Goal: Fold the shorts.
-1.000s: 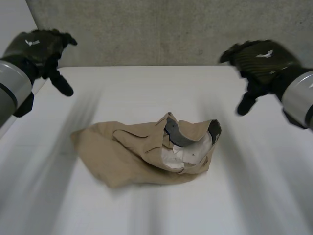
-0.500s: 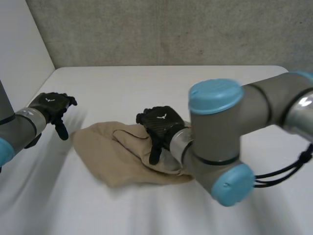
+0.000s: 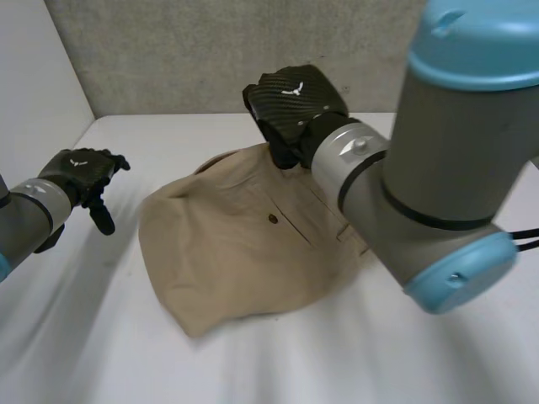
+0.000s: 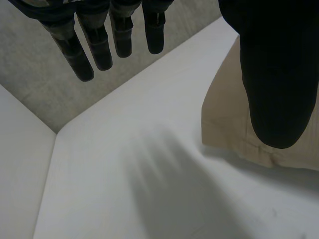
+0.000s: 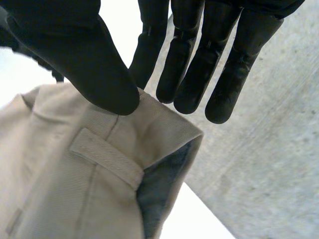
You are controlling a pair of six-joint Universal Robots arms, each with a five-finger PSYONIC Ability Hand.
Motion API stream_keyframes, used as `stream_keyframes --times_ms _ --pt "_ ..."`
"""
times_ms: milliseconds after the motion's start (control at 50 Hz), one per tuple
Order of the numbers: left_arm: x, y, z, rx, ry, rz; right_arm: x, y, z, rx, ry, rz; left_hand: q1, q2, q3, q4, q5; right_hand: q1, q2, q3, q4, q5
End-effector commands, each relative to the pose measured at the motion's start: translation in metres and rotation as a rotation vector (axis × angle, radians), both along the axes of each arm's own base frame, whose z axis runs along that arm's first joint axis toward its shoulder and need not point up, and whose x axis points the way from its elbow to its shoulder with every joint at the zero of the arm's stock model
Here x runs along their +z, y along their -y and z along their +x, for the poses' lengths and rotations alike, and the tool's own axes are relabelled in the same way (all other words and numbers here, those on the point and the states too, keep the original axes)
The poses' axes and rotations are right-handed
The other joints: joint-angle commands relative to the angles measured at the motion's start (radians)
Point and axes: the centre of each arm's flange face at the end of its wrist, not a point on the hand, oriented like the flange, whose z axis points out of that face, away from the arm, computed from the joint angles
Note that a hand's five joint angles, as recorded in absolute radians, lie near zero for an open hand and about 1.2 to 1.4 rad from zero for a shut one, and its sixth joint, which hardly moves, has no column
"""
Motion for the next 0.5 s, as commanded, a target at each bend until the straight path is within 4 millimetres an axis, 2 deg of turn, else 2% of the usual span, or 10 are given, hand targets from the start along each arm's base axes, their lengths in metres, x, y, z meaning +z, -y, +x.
stream_keyframes --times_ms 20,160,260,400,420,500 --pt "0.003 -0.005 -0.007 -0.019 -0.047 0.007 -0.015 -0.002 -0.011 -0.017 -0.123 -0.019 -0.026 -0.018 -0.035 -0.019 -0.009 0.433 0.231 0.218 0.208 0.250" --pt "-0.007 -0.012 -0.017 -0.104 -0.074 0.047 -0.038 0.007 -0.026 -0.054 -0.193 0.057 -0.026 -0.018 -0.035 -0.019 -0.009 0.433 0.231 0.218 0.208 0.250" --pt "-0.015 -0.009 -0.022 -0.141 -0.089 0.055 -0.046 0.003 -0.033 -0.051 -0.215 0.088 -0.014 -0.006 -0.023 -0.007 0.003 0.433 0.231 0.218 0.208 0.250" --pt "-0.028 0.005 -0.028 -0.185 -0.092 0.061 -0.030 -0.011 -0.043 -0.045 -0.193 0.066 0.013 0.020 0.003 0.019 0.029 0.433 0.231 0.218 0.208 0.250" --pt "-0.036 0.013 -0.029 -0.185 -0.090 0.070 -0.029 -0.013 -0.045 -0.044 -0.192 0.066 0.027 0.035 0.018 0.034 0.044 0.433 0.231 0.218 0.208 0.250" --pt "-0.050 0.025 -0.031 -0.185 -0.089 0.093 -0.028 -0.022 -0.049 -0.012 -0.190 0.071 0.080 0.088 0.071 0.087 0.097 0.433 0.231 0.218 0.208 0.250"
